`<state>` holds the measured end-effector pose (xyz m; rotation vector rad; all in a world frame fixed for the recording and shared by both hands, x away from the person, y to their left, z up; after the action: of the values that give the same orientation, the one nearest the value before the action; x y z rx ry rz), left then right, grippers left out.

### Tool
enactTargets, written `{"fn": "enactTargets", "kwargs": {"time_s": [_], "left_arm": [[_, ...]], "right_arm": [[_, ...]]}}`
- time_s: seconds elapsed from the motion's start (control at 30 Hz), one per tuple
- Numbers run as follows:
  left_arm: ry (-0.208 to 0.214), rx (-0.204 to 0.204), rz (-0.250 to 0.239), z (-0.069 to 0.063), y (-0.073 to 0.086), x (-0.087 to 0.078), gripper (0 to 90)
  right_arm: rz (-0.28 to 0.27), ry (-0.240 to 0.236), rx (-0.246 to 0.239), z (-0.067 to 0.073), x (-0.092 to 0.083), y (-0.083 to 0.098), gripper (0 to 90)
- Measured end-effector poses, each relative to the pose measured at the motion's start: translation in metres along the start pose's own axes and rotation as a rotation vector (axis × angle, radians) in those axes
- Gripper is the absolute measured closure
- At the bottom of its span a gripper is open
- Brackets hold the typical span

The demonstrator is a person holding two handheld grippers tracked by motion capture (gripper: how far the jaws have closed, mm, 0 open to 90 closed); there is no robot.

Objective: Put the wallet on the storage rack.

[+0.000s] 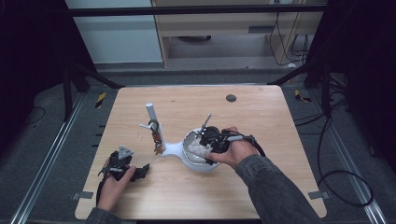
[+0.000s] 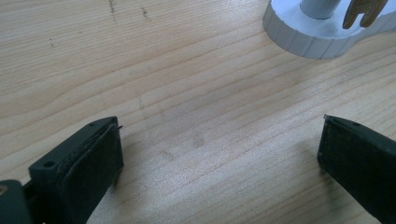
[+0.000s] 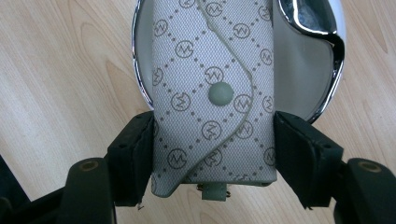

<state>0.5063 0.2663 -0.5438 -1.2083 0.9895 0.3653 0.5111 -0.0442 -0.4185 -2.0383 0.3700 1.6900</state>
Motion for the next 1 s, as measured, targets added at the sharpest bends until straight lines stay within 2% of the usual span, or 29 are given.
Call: {"fn": "enactTargets", "kwargs": {"time_s": [1.0], "left_arm": [[0.001,0.002,0.000,-0.0005,0.0000,0.0000,0.0]], "right_arm": [[0.026,0.005,0.006,-0.0020,0.0067,-0.0094,32.6]]}}
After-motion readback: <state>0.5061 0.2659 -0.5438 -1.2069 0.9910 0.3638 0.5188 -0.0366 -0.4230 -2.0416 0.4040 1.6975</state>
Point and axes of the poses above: each handheld gripper's, and its own axes: x roughly forward along the jaws, y roughly out of its underside, z roughly to its left, the point moved 5 cm from there along x, roughly forward along the jaws, and after that the axes turned 8 degrees about z, right-handed, at the moved point
